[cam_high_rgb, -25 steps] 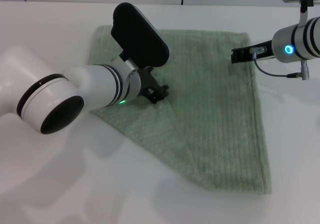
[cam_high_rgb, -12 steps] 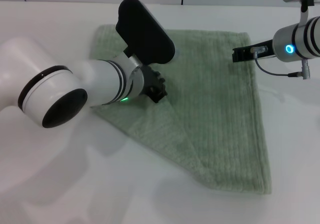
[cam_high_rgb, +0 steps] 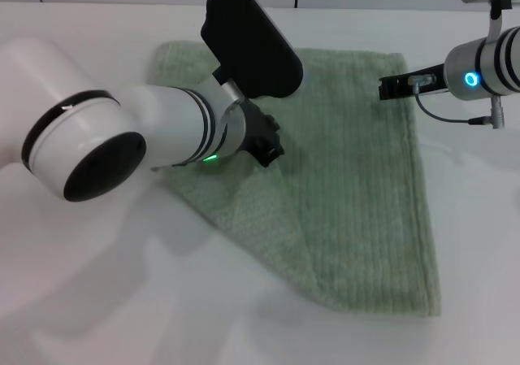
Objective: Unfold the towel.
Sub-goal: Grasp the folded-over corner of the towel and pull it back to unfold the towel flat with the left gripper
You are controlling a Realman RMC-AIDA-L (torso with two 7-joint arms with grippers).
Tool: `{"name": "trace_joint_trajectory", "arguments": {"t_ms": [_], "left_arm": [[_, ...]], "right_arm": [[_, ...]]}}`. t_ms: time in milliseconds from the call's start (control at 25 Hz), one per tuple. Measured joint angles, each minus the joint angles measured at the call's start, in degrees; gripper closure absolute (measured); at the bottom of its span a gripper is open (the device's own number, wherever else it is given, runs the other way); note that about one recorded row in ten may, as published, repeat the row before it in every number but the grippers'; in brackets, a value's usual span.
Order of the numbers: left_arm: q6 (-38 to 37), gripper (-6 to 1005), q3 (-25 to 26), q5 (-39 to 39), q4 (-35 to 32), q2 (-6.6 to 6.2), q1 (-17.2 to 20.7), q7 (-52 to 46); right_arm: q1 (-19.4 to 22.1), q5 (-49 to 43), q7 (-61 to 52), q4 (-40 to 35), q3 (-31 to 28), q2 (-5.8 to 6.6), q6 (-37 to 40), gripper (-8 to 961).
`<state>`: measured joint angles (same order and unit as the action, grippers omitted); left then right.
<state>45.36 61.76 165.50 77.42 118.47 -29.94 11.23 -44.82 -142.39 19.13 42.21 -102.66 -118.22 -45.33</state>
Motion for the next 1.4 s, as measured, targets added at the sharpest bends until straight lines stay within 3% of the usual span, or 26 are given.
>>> {"name": "trace_joint_trajectory", "arguments": {"t_ms": [800, 1400], "left_arm": [[5.70, 957, 4.43, -0.01, 8.33, -0.08, 4.46, -0.09], [10.06, 956, 5.14, -0.01, 17.47, -0.26, 10.72, 0.13]], "right_arm": [[0.43, 0.00, 0.02, -0.60, 0.07, 0.00, 0.51, 950], [0.44, 0.00, 0.30, -0.98, 0.27, -0.21, 0.56, 950]]}}
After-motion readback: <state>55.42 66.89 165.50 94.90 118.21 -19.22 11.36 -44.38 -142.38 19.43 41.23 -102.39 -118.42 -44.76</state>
